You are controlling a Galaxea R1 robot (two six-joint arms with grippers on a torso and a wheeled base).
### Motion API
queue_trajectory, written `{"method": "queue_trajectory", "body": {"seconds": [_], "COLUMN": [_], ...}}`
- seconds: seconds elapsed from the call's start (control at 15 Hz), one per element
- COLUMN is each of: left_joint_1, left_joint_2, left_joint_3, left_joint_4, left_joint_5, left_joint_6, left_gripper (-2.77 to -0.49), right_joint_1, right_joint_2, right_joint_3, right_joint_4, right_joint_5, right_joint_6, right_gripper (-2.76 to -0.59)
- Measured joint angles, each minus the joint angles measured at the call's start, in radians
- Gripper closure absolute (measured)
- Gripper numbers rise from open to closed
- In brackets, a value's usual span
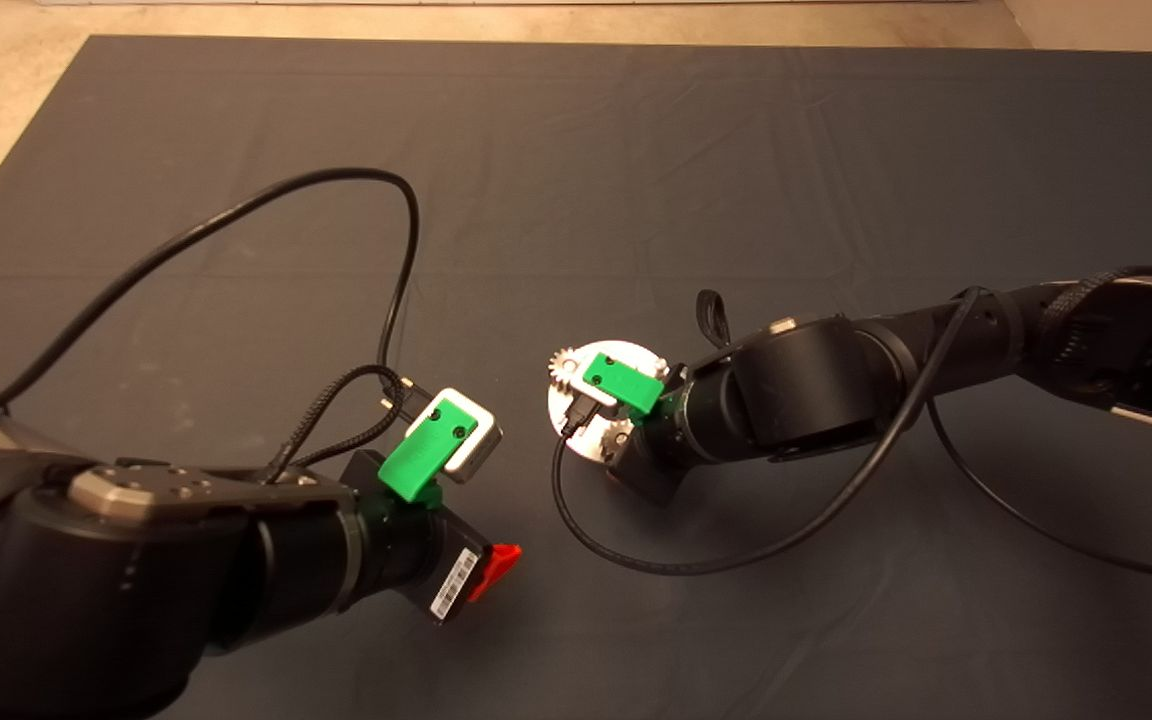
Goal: Install three planetary gears onto the carrier pins
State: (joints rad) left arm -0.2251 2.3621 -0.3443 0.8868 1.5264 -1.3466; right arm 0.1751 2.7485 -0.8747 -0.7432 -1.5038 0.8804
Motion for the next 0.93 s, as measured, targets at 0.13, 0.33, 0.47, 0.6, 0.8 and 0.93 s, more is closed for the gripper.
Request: {"method": "queue_trajectory", "body": {"seconds": [0.13, 0.33, 0.47, 0.6, 0.8, 0.93], "left_joint_1": [0.0, 0.0, 0.0, 0.0, 0.0, 0.0], "left_joint_2": [0.0, 0.0, 0.0, 0.0, -0.001, -0.002], "left_joint_3": [0.0, 0.0, 0.0, 0.0, 0.0, 0.0], "left_joint_4": [0.0, 0.0, 0.0, 0.0, 0.0, 0.0], "left_joint_5": [0.0, 0.0, 0.0, 0.0, 0.0, 0.0], "left_joint_6": [0.0, 0.0, 0.0, 0.0, 0.0, 0.0], "left_gripper": [-2.22, -2.22, -2.22, -2.22, -2.22, -2.22], "right_joint_1": [0.0, 0.01, 0.045, 0.142, 0.222, 0.224], "right_joint_2": [0.0, -0.001, -0.006, -0.013, -0.078, -0.17], "right_joint_3": [0.001, 0.039, 0.087, 0.143, 0.231, 0.253], "right_joint_4": [0.0, 0.0, 0.0, 0.0, 0.001, 0.001], "right_joint_5": [0.003, 0.011, 0.012, 0.012, 0.005, -0.021], "right_joint_6": [0.008, 0.064, 0.14, 0.208, 0.254, 0.259], "right_gripper": [-1.73, -1.9, -1.98, -2.02, -2.29, -2.34]}}
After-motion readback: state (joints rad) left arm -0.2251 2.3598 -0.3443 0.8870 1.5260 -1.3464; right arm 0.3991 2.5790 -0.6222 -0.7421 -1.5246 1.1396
